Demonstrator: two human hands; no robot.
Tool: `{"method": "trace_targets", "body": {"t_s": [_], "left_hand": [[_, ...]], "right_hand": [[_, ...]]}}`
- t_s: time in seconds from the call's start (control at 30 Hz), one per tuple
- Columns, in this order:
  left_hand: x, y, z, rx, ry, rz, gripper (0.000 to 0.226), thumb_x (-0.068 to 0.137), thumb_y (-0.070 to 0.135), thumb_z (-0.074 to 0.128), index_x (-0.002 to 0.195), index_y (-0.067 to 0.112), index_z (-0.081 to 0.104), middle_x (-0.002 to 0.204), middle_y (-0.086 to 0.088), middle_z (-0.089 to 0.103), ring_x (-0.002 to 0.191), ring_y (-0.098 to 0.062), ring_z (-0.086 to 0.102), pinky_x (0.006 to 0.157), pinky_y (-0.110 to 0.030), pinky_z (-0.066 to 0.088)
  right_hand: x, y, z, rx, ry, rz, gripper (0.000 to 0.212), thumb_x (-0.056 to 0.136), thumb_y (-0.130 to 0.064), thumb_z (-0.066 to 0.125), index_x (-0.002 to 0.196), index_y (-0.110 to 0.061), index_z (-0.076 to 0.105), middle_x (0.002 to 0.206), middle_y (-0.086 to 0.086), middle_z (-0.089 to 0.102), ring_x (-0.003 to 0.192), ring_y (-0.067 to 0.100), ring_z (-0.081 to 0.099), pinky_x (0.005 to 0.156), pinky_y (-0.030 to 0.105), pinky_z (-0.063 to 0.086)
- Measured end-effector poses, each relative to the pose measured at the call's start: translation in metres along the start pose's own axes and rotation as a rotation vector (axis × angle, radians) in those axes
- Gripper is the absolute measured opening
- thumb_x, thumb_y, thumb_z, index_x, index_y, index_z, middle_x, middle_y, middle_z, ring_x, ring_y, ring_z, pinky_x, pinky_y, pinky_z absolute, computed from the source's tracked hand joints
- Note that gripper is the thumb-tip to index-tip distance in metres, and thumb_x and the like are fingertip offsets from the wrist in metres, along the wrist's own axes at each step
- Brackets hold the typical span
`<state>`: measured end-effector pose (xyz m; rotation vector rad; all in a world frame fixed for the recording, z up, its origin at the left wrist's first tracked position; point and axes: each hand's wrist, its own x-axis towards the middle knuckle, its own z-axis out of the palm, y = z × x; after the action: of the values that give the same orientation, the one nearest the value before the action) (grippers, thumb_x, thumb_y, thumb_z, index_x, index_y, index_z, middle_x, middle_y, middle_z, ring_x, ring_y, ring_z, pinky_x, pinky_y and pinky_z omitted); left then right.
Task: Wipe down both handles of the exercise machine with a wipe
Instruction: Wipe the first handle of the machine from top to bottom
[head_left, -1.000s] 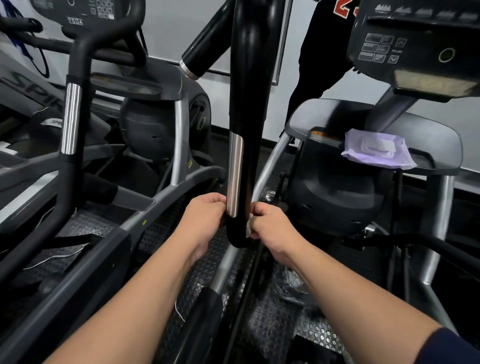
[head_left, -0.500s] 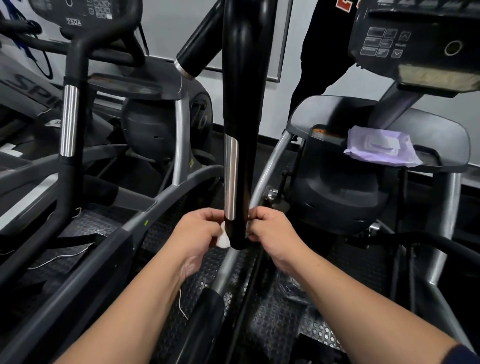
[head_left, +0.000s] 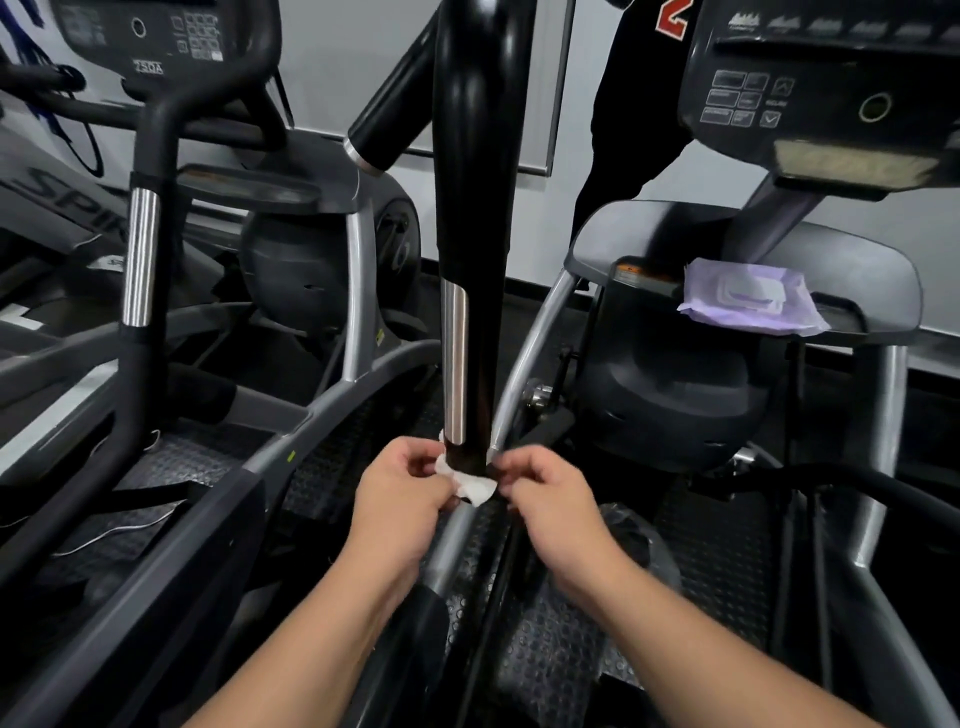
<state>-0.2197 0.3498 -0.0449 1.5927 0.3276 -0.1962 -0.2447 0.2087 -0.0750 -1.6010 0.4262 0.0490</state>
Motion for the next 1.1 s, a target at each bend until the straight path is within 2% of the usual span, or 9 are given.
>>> {"method": "trace_targets", "body": {"t_s": [0.13, 0.3, 0.47, 0.6, 0.7, 0.8, 0.87, 0.97, 1.1], "left_hand": [[-0.004, -0.004, 0.007, 0.001, 0.088, 0.059, 0.024, 0.084, -0.006, 0.070, 0.094, 0.014, 0.061, 0.085, -0.011, 0.065, 0.058, -0.014, 0.065, 0.062, -0.029, 0.051], [-0.016, -0.013, 0.013, 0.026, 0.104, 0.048, 0.025, 0.085, 0.003, 0.075, 0.093, 0.018, 0.056, 0.089, -0.022, 0.067, 0.063, -0.016, 0.068, 0.064, -0.035, 0.053], [-0.022, -0.001, 0.008, 0.100, 0.132, 0.073, 0.022, 0.083, 0.017, 0.078, 0.097, 0.027, 0.063, 0.086, -0.004, 0.073, 0.083, -0.019, 0.071, 0.079, -0.038, 0.058], [-0.026, 0.004, 0.002, 0.126, 0.062, 0.101, 0.022, 0.089, 0.006, 0.066, 0.102, 0.024, 0.063, 0.085, -0.009, 0.073, 0.077, -0.016, 0.067, 0.073, -0.029, 0.052], [-0.027, 0.005, 0.000, 0.185, -0.007, 0.134, 0.023, 0.091, 0.010, 0.068, 0.105, 0.026, 0.059, 0.085, -0.013, 0.071, 0.070, -0.008, 0.064, 0.065, -0.018, 0.051], [-0.025, 0.003, -0.001, 0.231, -0.032, 0.132, 0.021, 0.092, 0.013, 0.069, 0.107, 0.024, 0.058, 0.073, -0.011, 0.066, 0.062, -0.007, 0.059, 0.062, -0.022, 0.050], [-0.020, 0.003, -0.001, 0.249, -0.049, 0.118, 0.021, 0.091, 0.012, 0.070, 0.107, 0.020, 0.058, 0.065, -0.004, 0.060, 0.059, -0.011, 0.055, 0.061, -0.028, 0.048], [-0.013, 0.006, -0.004, 0.314, -0.050, 0.136, 0.022, 0.086, 0.018, 0.074, 0.101, 0.026, 0.060, 0.073, -0.007, 0.063, 0.066, -0.020, 0.060, 0.071, -0.037, 0.052], [-0.010, 0.026, -0.002, 0.400, -0.072, 0.233, 0.037, 0.068, 0.048, 0.073, 0.103, 0.045, 0.061, 0.104, 0.005, 0.068, 0.089, -0.013, 0.069, 0.082, -0.038, 0.057]], "right_hand": [[-0.023, 0.025, 0.005, -0.066, -0.012, 0.062, 0.032, 0.086, 0.008, 0.053, 0.087, -0.020, 0.068, 0.076, -0.002, 0.065, 0.066, 0.015, 0.053, 0.059, 0.025, 0.042], [-0.048, 0.019, 0.009, -0.159, -0.007, -0.087, 0.030, 0.088, -0.006, 0.057, 0.095, -0.035, 0.057, 0.081, -0.008, 0.063, 0.071, 0.003, 0.055, 0.069, 0.025, 0.049], [-0.042, 0.004, 0.019, -0.173, -0.028, -0.147, 0.028, 0.090, -0.027, 0.063, 0.110, -0.042, 0.051, 0.093, -0.014, 0.065, 0.079, 0.002, 0.061, 0.077, 0.030, 0.055], [-0.036, -0.008, 0.027, -0.202, 0.041, -0.164, 0.013, 0.094, -0.031, 0.060, 0.098, -0.034, 0.049, 0.092, -0.011, 0.069, 0.082, 0.003, 0.065, 0.073, 0.033, 0.056], [-0.037, -0.013, 0.031, -0.167, 0.091, -0.186, 0.012, 0.099, -0.030, 0.055, 0.093, -0.030, 0.045, 0.084, -0.007, 0.067, 0.074, 0.008, 0.064, 0.066, 0.033, 0.054], [-0.037, -0.012, 0.033, -0.087, 0.138, -0.202, 0.012, 0.100, -0.023, 0.055, 0.096, -0.029, 0.046, 0.083, -0.015, 0.066, 0.074, 0.005, 0.063, 0.063, 0.025, 0.050], [-0.031, -0.005, 0.036, -0.035, 0.177, -0.159, 0.016, 0.099, -0.020, 0.056, 0.090, -0.027, 0.046, 0.076, -0.014, 0.064, 0.066, 0.006, 0.060, 0.065, 0.032, 0.052], [-0.022, 0.003, 0.040, -0.001, 0.237, -0.103, 0.016, 0.095, -0.015, 0.056, 0.086, -0.025, 0.047, 0.068, -0.011, 0.061, 0.061, 0.008, 0.056, 0.068, 0.047, 0.053], [-0.014, 0.002, 0.039, 0.089, 0.249, -0.092, 0.023, 0.094, -0.009, 0.057, 0.102, -0.030, 0.050, 0.073, -0.012, 0.063, 0.061, 0.000, 0.058, 0.058, 0.025, 0.049]]}}
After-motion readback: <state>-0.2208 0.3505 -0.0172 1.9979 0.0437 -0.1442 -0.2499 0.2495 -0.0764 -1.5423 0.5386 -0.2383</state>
